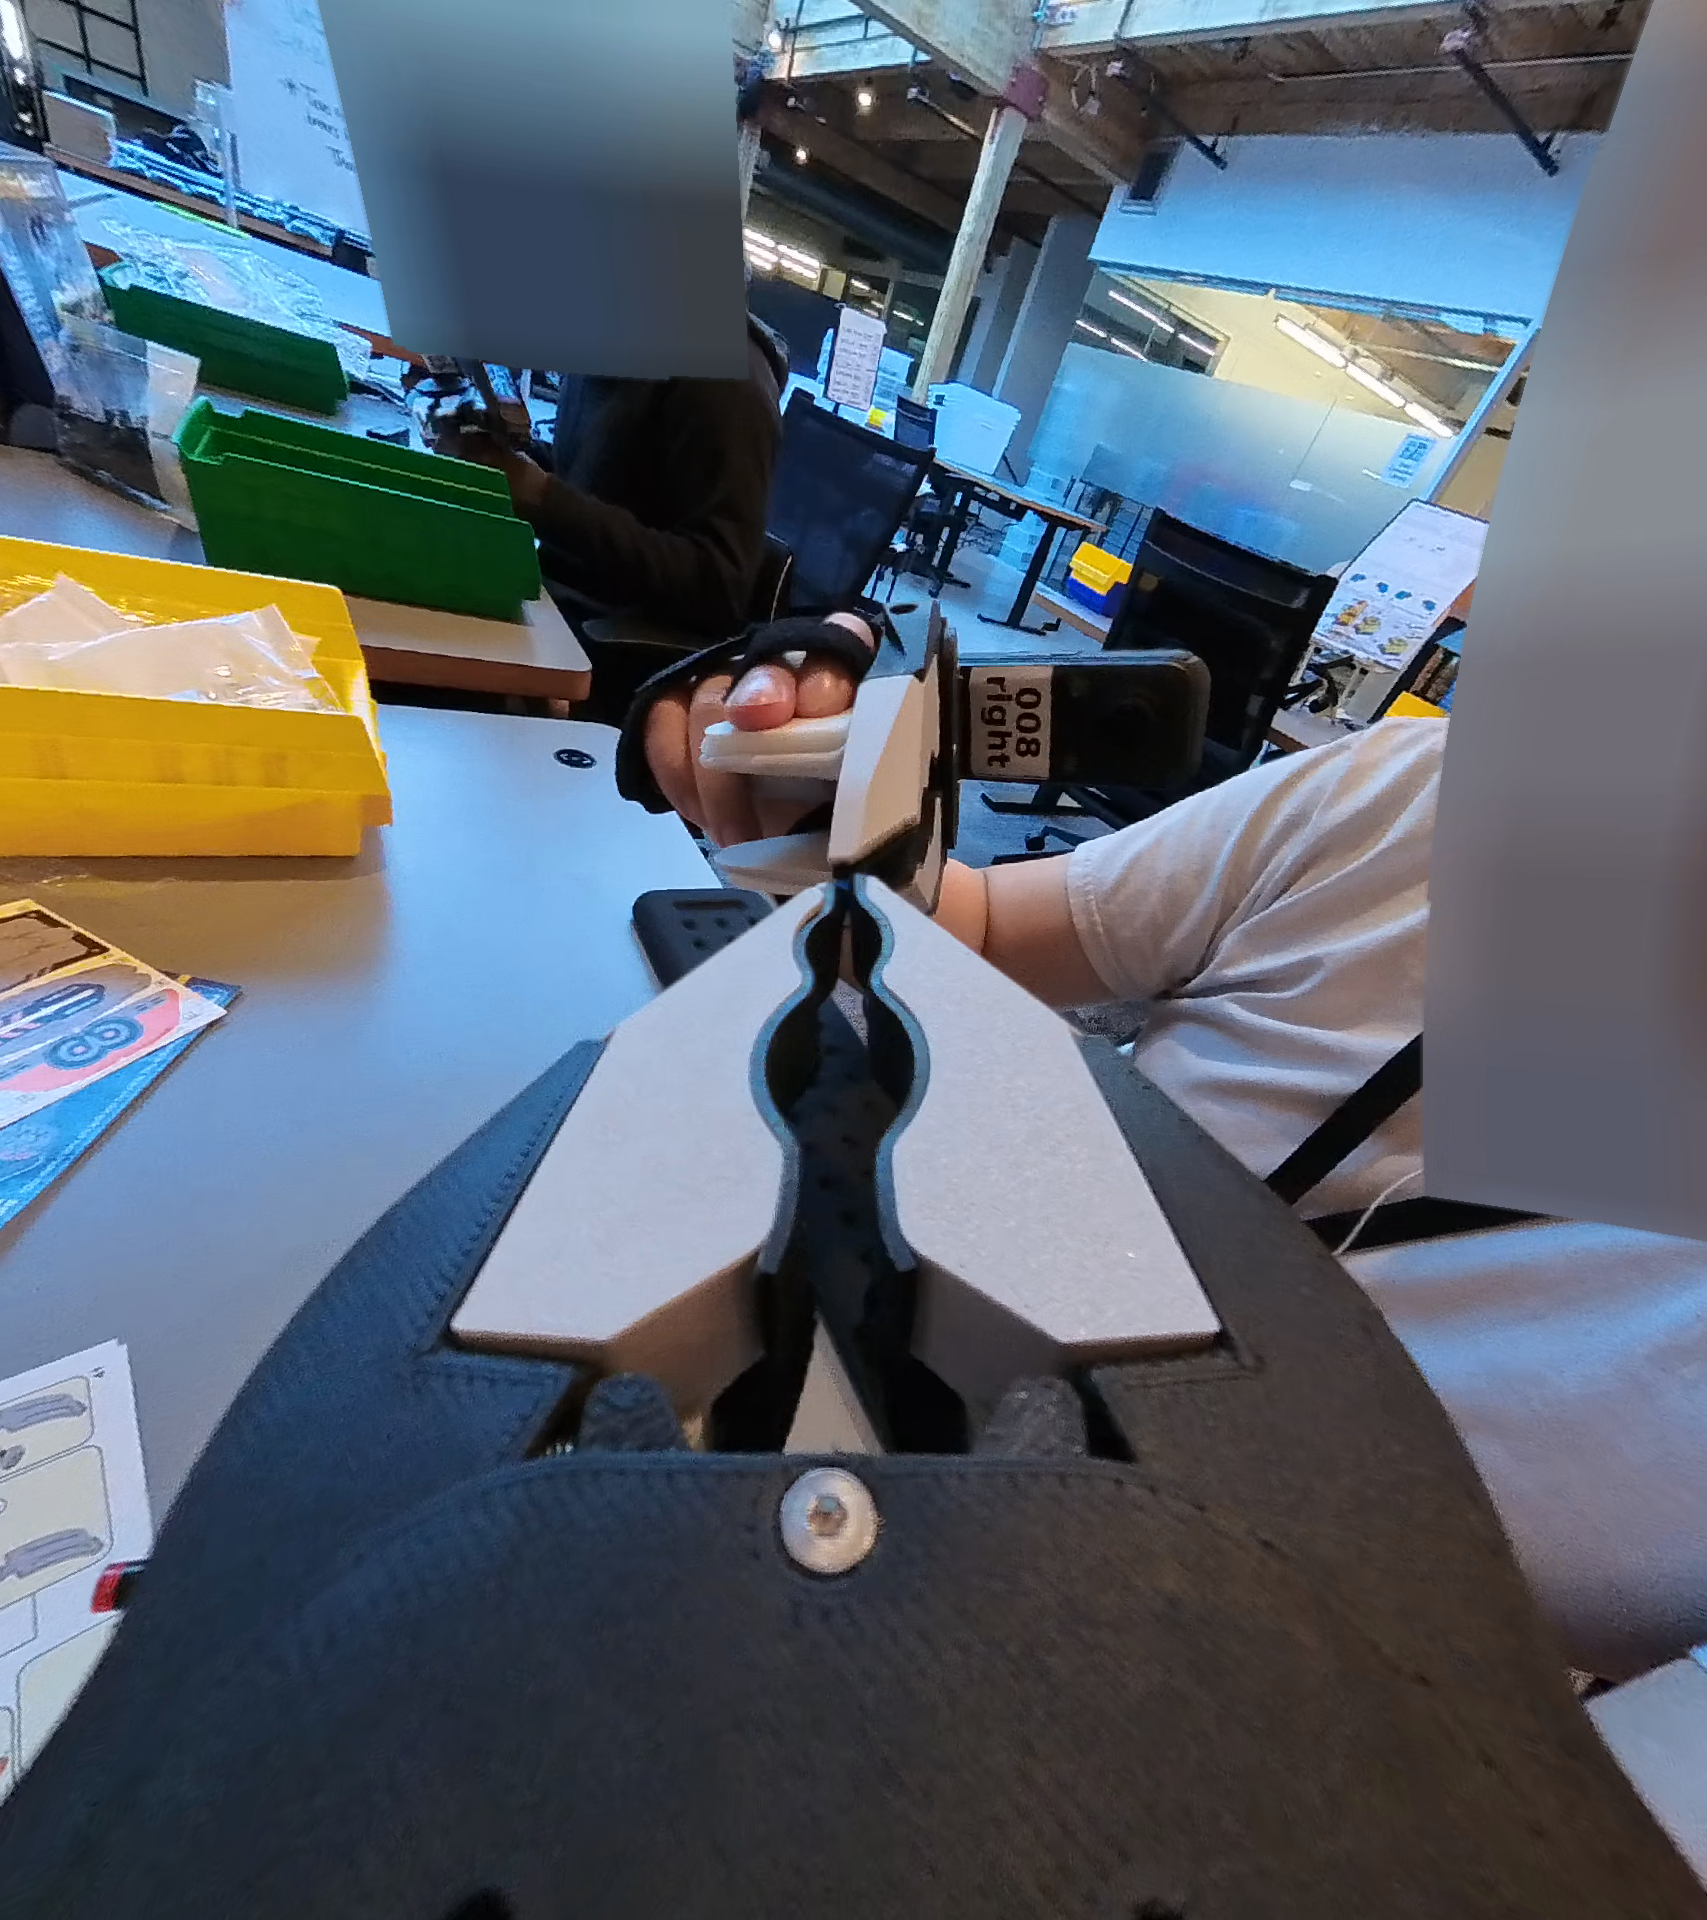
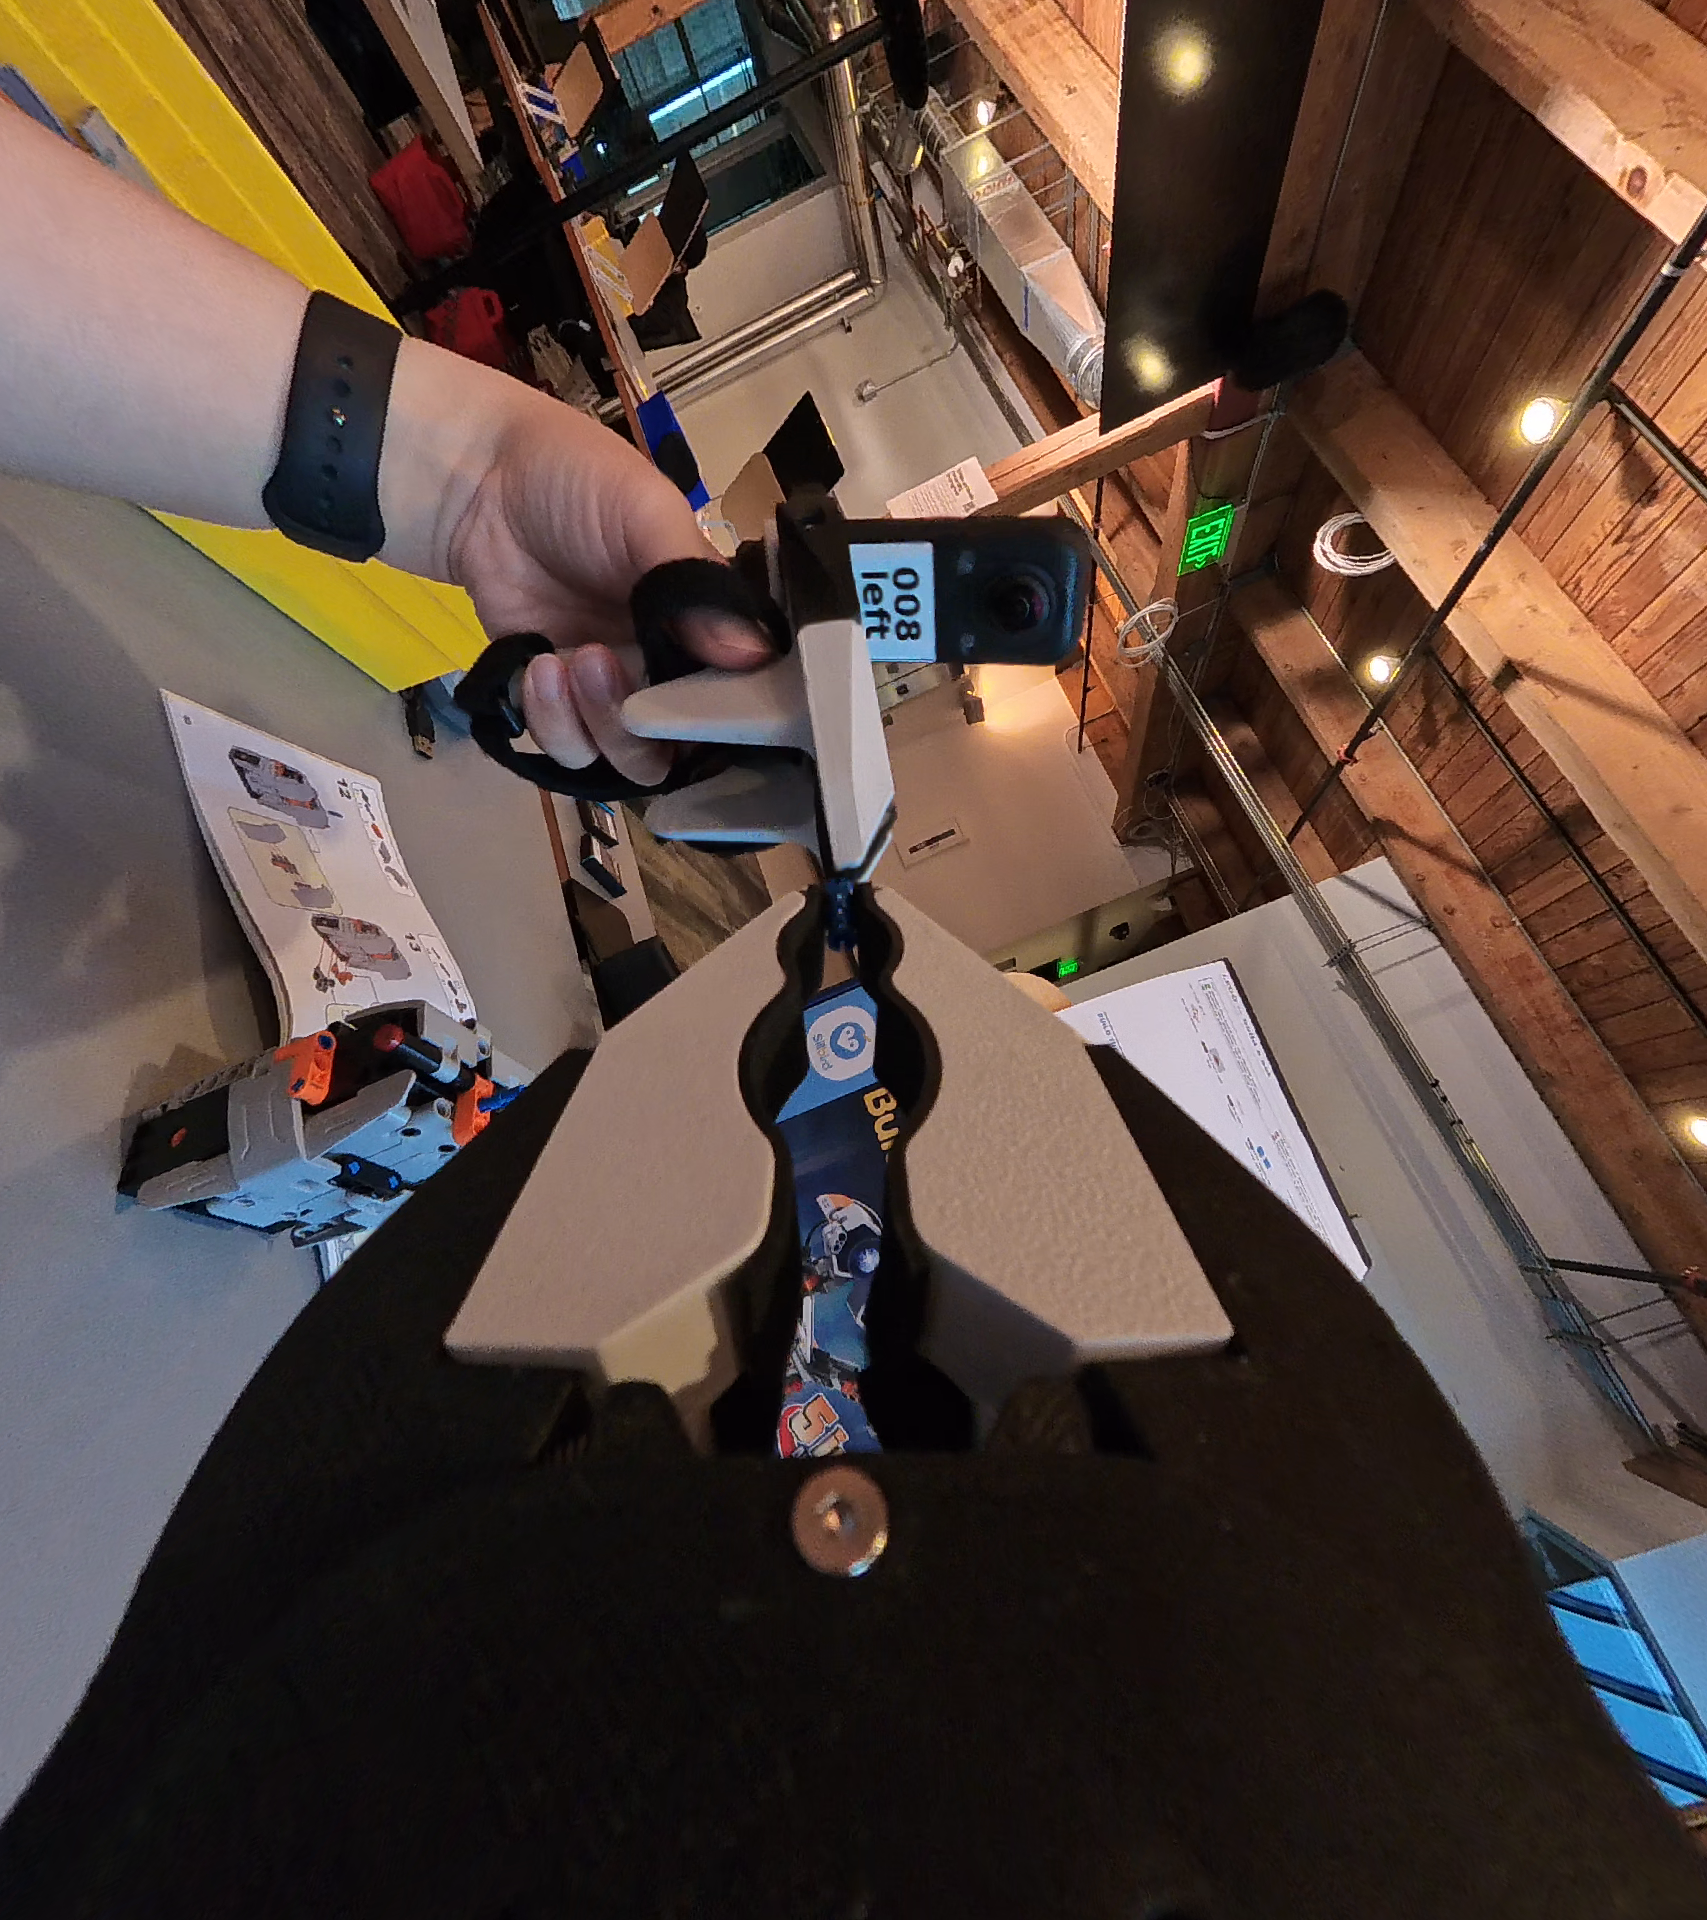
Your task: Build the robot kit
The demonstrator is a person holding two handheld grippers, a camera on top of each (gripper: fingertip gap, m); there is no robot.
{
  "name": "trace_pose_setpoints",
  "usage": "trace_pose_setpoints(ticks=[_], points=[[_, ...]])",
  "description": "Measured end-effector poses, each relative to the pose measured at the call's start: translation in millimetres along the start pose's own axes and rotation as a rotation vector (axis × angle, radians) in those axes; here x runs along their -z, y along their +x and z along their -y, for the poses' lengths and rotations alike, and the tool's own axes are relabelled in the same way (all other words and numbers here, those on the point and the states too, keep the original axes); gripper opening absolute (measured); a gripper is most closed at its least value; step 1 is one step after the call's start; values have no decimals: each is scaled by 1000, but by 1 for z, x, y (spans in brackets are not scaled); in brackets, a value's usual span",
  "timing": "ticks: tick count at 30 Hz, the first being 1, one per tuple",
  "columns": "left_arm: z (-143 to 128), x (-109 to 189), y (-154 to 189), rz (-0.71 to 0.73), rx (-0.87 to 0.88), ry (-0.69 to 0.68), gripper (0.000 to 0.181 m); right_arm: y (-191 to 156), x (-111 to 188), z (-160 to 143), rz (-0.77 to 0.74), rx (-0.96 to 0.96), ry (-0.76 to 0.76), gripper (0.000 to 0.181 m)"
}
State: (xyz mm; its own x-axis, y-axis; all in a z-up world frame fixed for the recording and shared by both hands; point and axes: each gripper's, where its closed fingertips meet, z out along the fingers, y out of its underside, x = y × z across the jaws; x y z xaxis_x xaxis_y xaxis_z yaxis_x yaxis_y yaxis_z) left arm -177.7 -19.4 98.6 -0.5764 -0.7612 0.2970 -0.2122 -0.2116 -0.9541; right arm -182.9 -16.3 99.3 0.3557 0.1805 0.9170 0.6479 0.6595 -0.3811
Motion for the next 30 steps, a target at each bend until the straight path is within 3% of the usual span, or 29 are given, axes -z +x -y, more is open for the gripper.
trace_pose_setpoints(ticks=[9,30], points=[[0,-4,4,-13,-29,2,6,1,2,4,11,-5,17,2],[-3,-5,2,4,-46,-23,0,-1,1,1,10,-19,8,3]])
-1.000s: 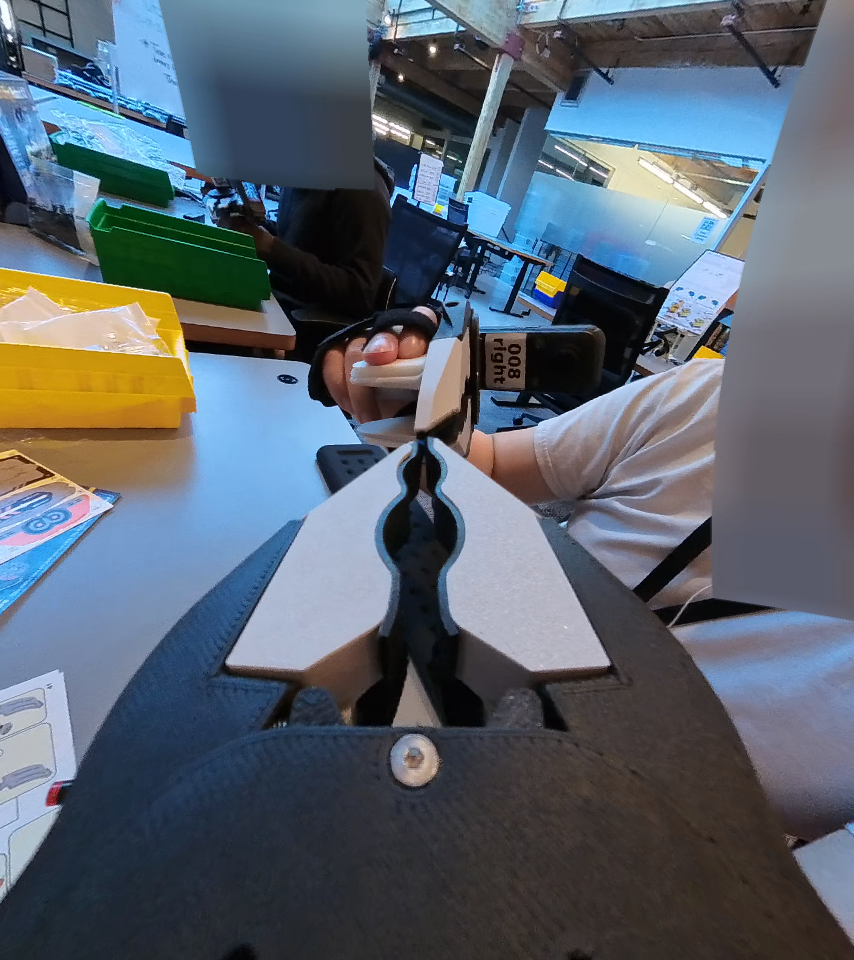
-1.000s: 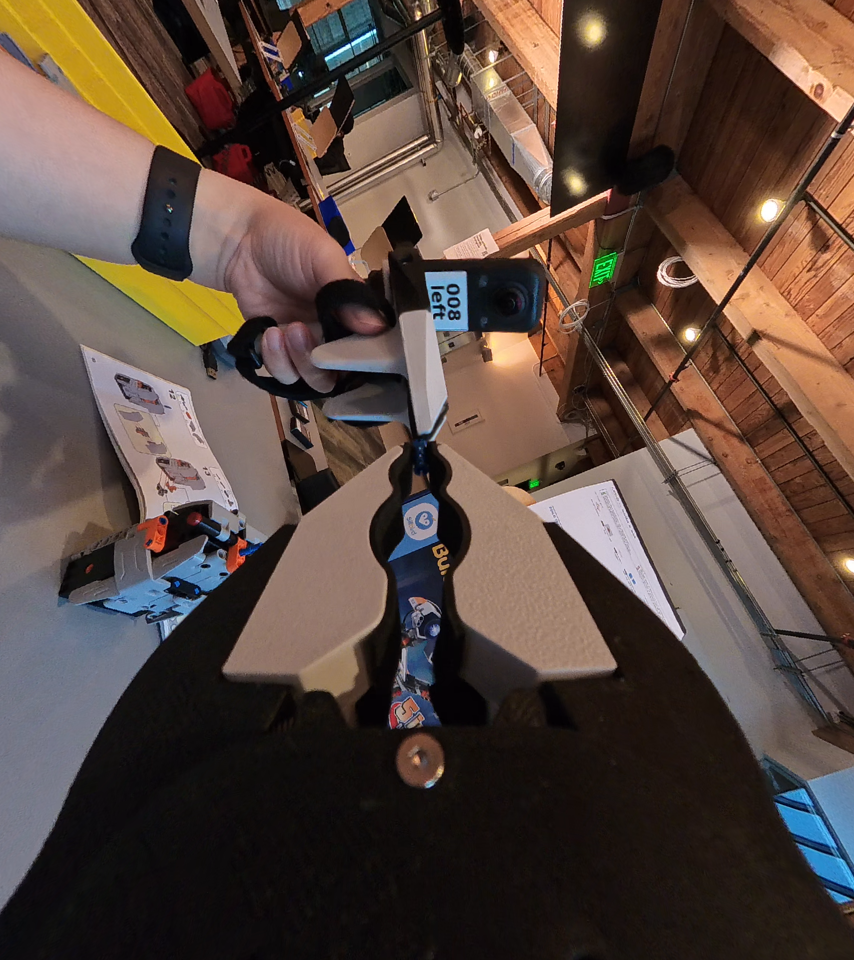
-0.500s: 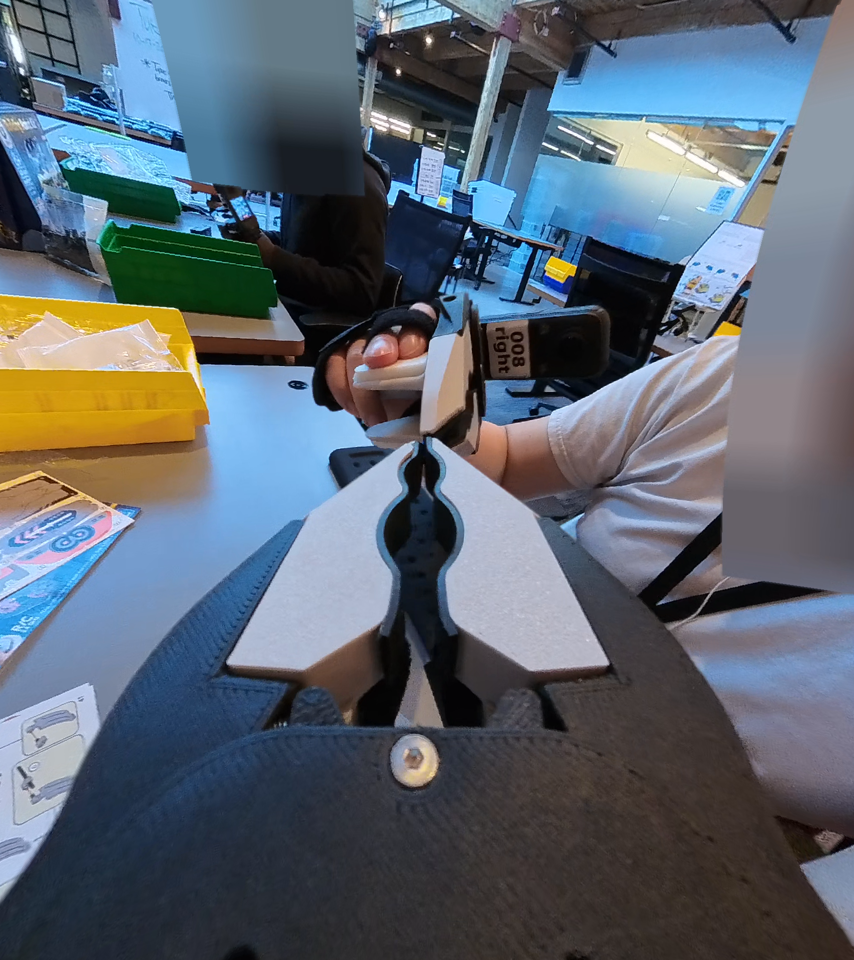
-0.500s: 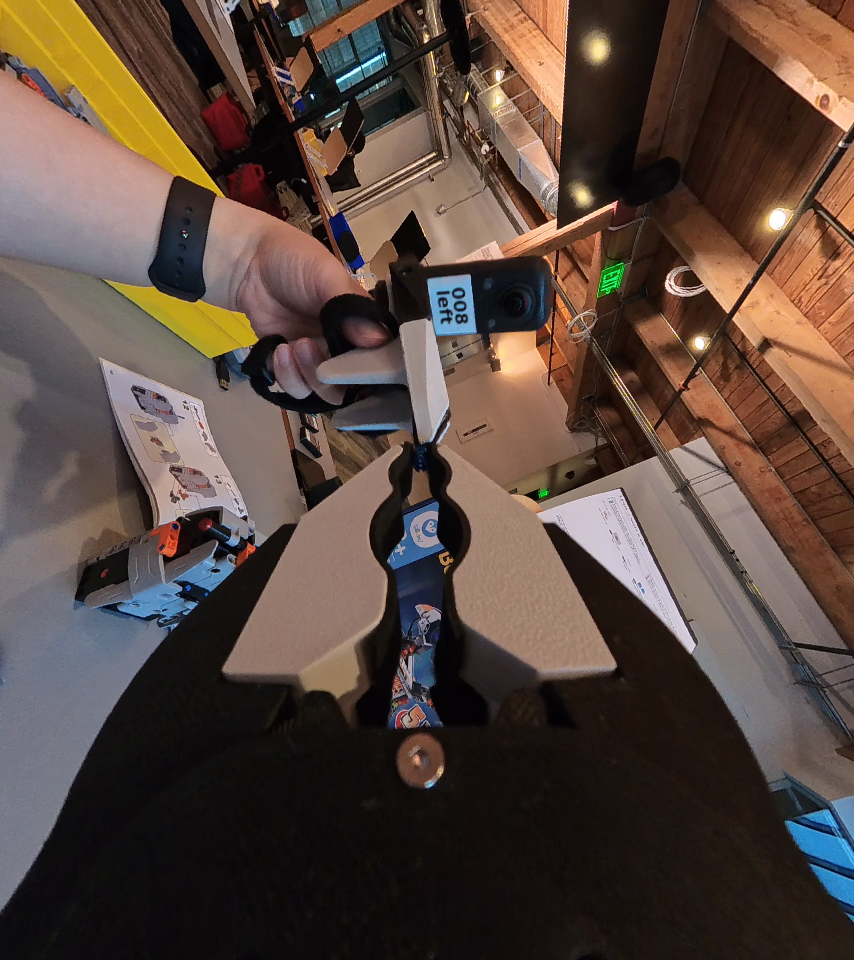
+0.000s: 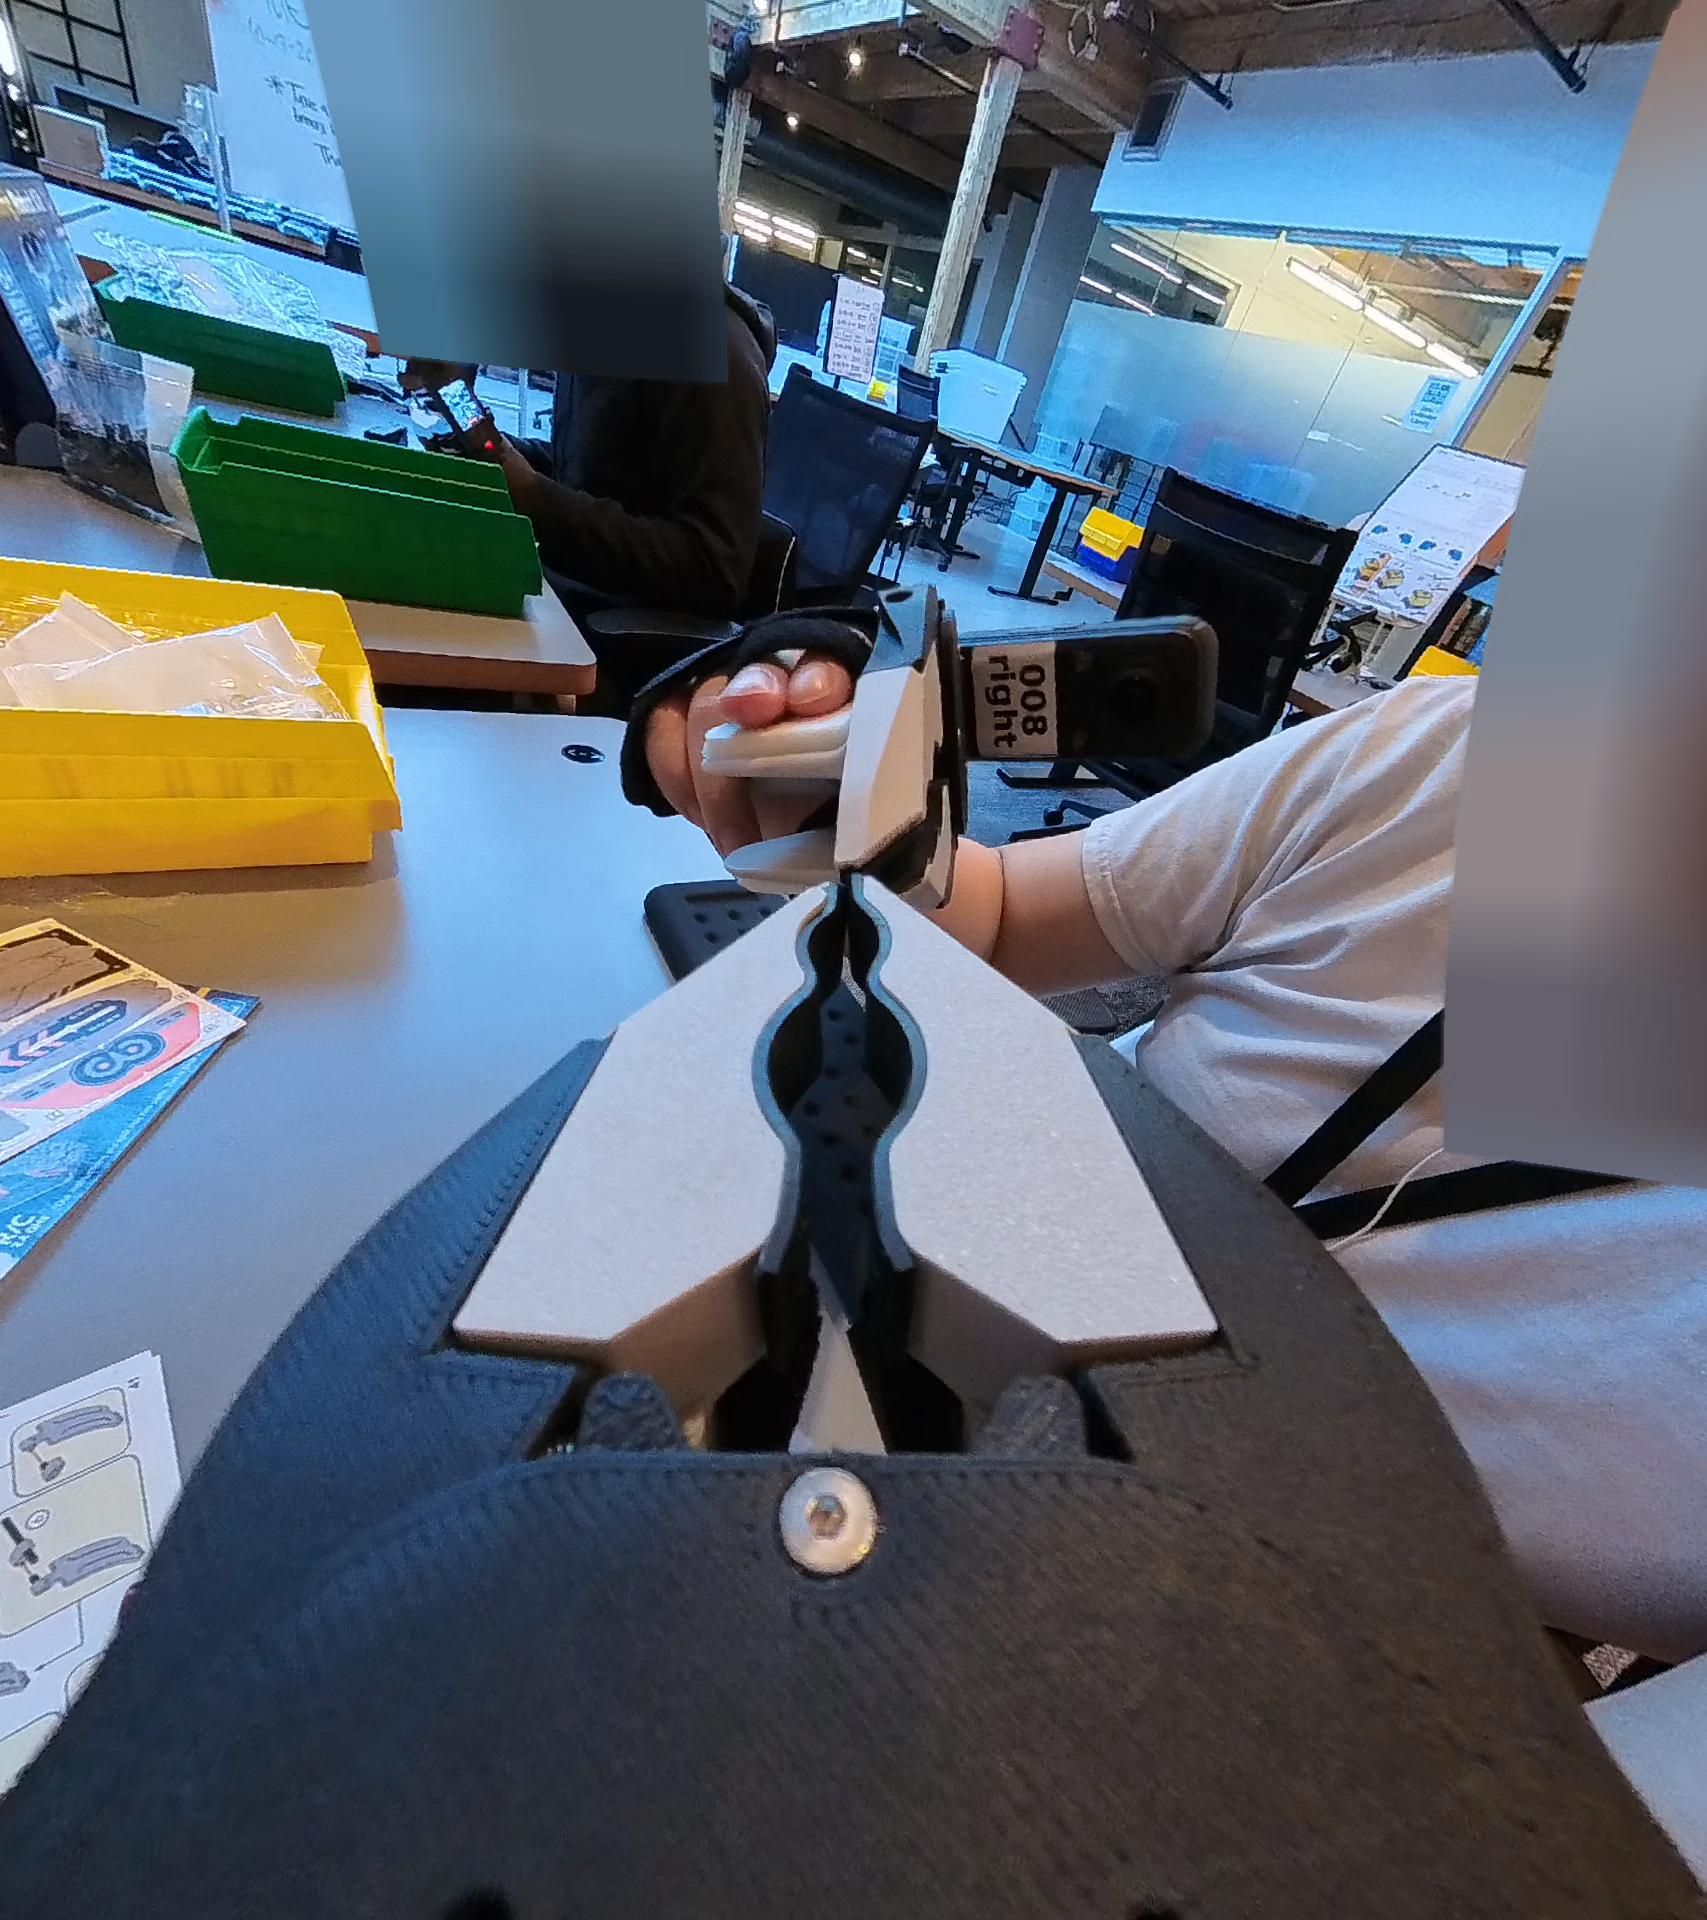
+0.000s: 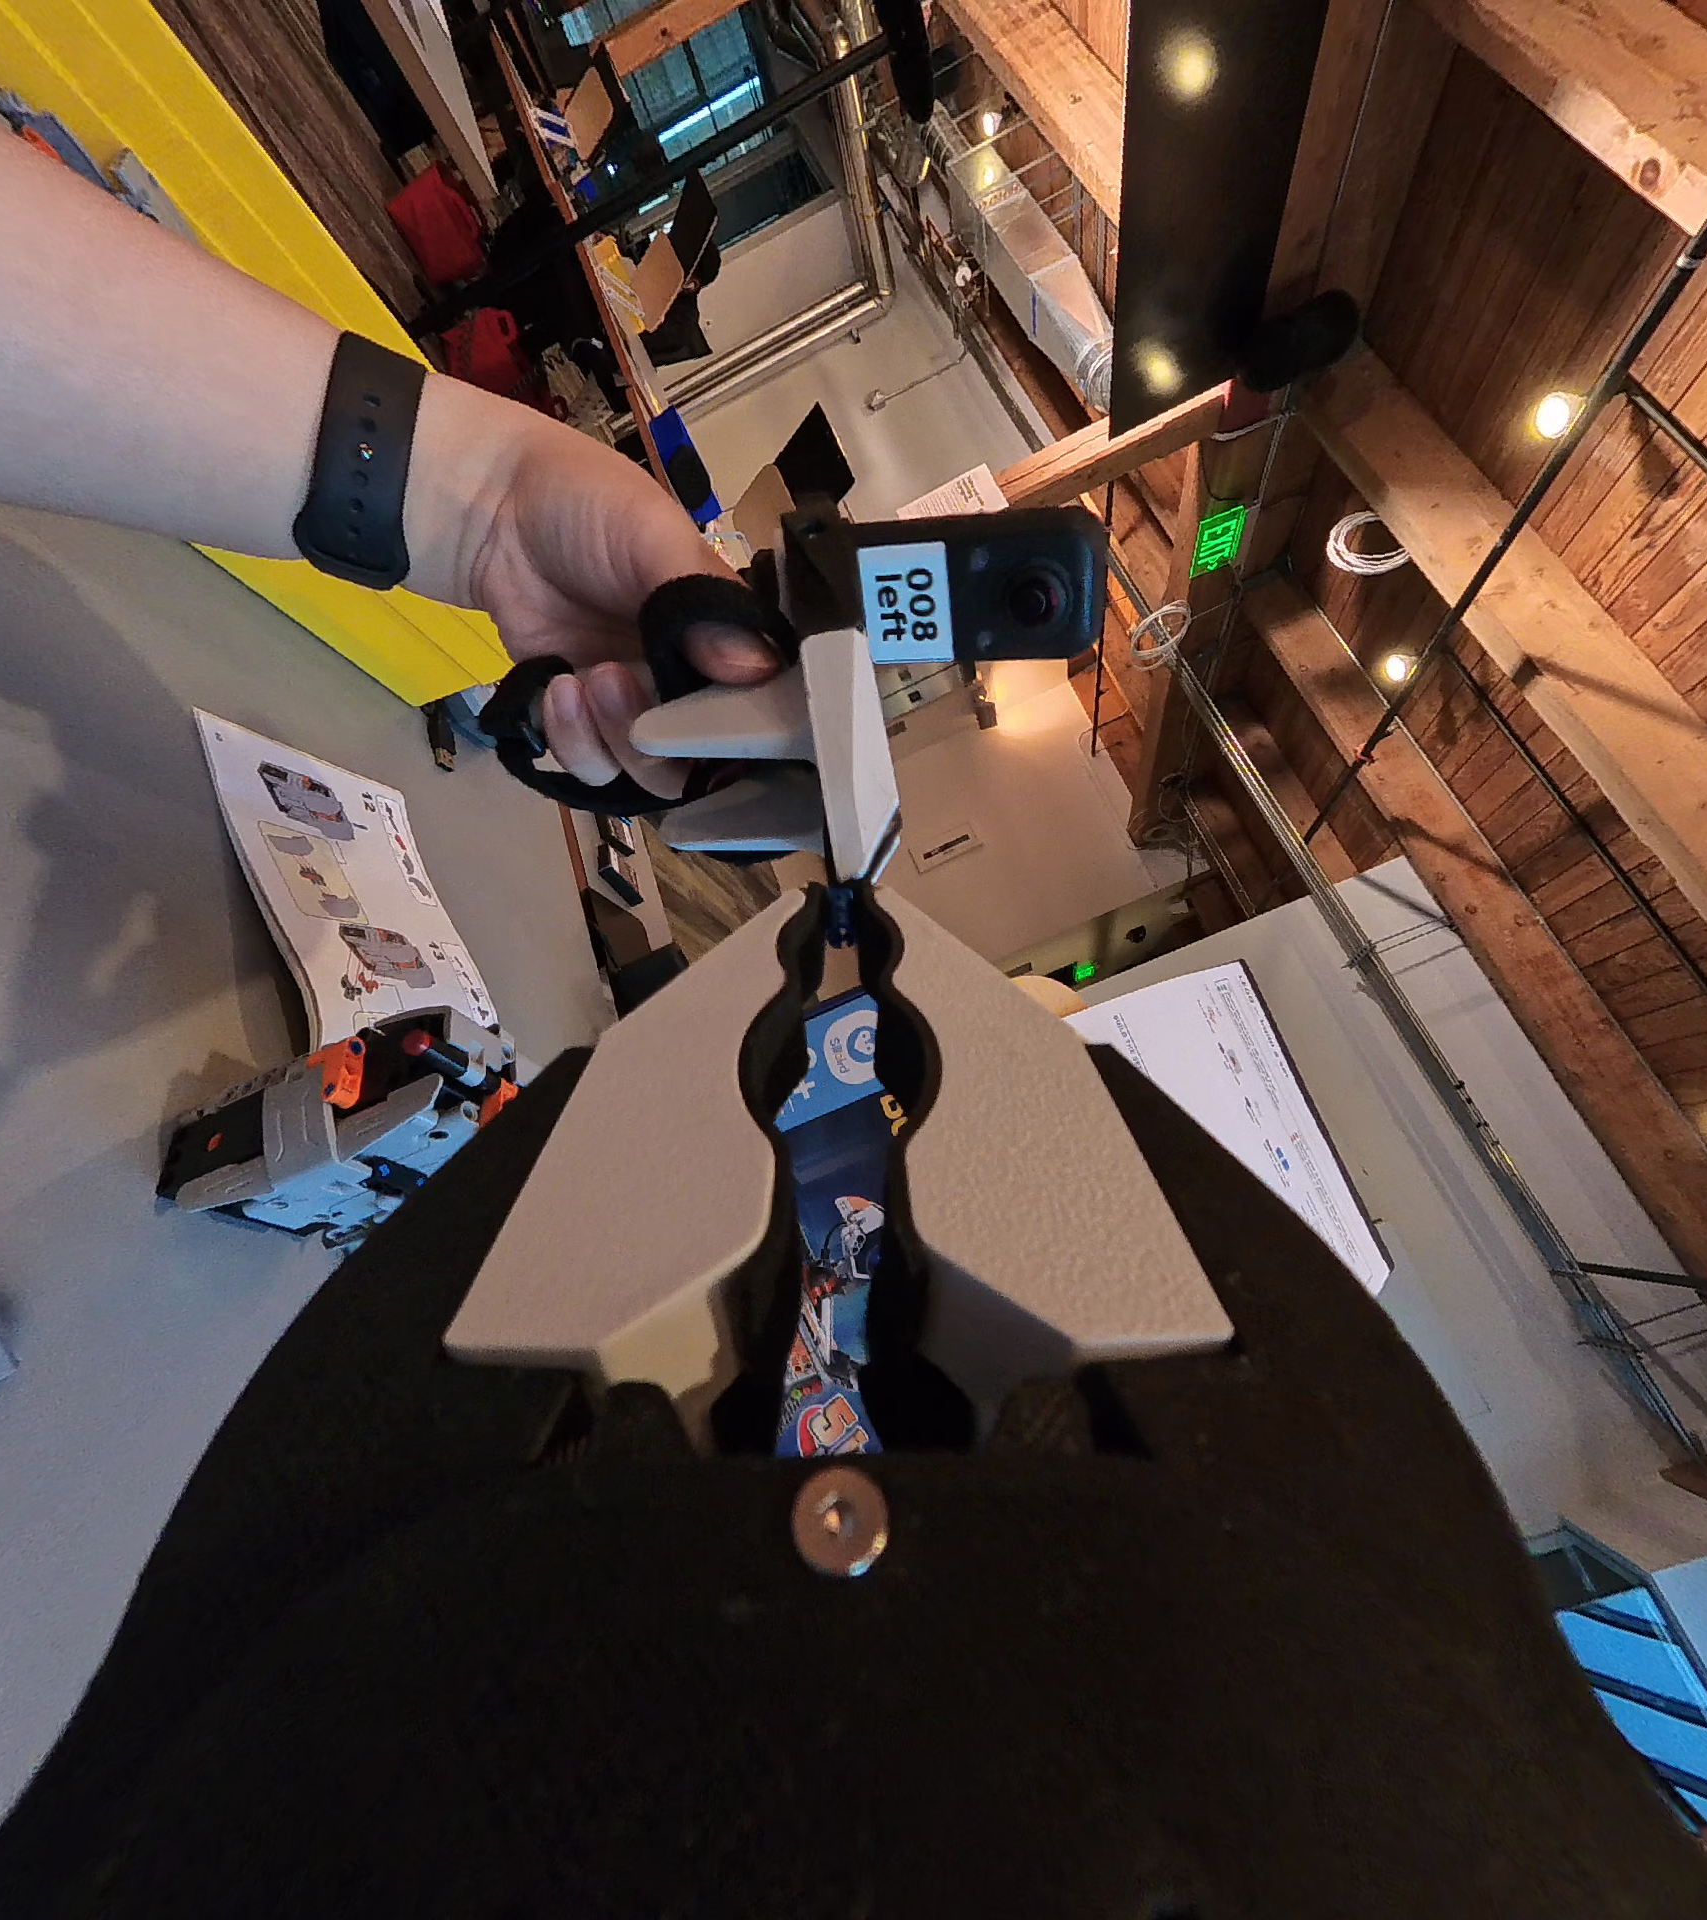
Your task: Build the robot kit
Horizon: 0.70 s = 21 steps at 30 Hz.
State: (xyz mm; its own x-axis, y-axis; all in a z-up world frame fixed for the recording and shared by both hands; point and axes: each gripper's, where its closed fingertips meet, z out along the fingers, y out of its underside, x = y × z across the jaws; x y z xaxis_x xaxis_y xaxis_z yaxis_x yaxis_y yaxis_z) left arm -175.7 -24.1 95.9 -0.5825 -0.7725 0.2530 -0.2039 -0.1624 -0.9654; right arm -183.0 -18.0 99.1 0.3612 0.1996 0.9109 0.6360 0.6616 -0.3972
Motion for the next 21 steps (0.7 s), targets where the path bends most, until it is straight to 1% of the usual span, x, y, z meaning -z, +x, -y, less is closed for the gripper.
trace_pose_setpoints(ticks=[6,10,16,17,18,19,21], points=[[0,1,2,-8,-2,-1,0,-2,-2,-9,8,-5,-53,2],[-1,-1,0,8,0,-10,0,0,2,2,-9,3,10,2],[-4,-2,-1,-3,17,-20,0,0,-1,-9,-12,-3,-61,2],[-3,-1,-1,-7,24,-9,2,0,-2,-11,-12,0,-70,2],[-1,0,0,-14,32,5,9,-1,-2,-13,-12,2,-81,3],[0,0,0,-19,39,14,13,-1,-3,-15,-10,5,-93,2],[-2,-1,-4,2,39,-2,20,-3,-4,-19,-5,8,-117,2]])
